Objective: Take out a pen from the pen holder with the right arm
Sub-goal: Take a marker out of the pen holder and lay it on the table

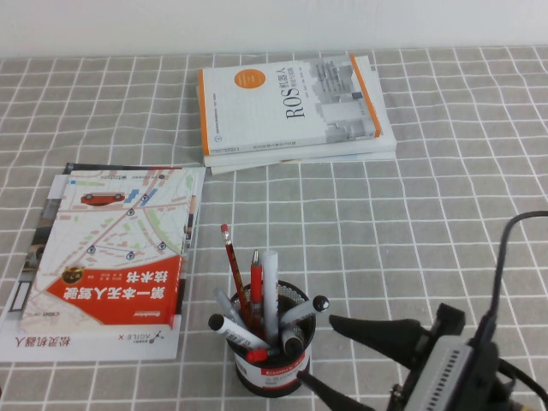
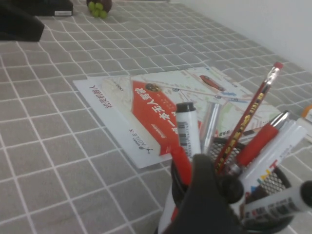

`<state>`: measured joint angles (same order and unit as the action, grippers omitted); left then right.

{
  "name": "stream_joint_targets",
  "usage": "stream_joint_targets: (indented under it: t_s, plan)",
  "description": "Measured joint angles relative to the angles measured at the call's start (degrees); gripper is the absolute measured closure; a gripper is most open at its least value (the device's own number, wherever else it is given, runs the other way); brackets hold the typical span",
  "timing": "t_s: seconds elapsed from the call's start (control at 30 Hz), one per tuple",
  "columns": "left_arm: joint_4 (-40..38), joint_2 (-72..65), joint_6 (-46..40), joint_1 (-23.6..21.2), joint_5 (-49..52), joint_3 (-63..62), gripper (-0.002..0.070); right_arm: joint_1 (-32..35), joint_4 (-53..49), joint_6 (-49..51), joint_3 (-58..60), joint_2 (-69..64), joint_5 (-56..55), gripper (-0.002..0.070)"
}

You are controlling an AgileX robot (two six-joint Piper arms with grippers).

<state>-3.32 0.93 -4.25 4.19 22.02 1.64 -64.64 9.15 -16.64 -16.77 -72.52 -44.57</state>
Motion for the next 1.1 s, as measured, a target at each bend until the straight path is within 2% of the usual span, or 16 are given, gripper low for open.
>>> stream_joint_targets:
  t_s: [0.33, 0.53, 0.87, 1.1]
  plan:
    - [0.0, 0.0, 0.0, 0.0, 0.0, 0.0, 0.0678, -0.1, -3.8, 0.4, 0.0, -14.9, -19.1, 0.0277]
    - [0.0, 0.0, 0.0, 0.0, 0.0, 0.0, 0.0678, -0.1, -3.8, 0.4, -0.5, -20.0, -19.9, 0.0277]
    - [0.0, 0.0, 0.0, 0.0, 0.0, 0.0, 0.0678, -0.1, -1.1, 0.4, -1.9, -20.3, -20.2, 0.0279]
    - [0.0, 0.0, 0.0, 0.0, 0.0, 0.0, 0.0678, -0.1, 0.1, 0.4, -2.7, -20.4, -20.3, 0.0309]
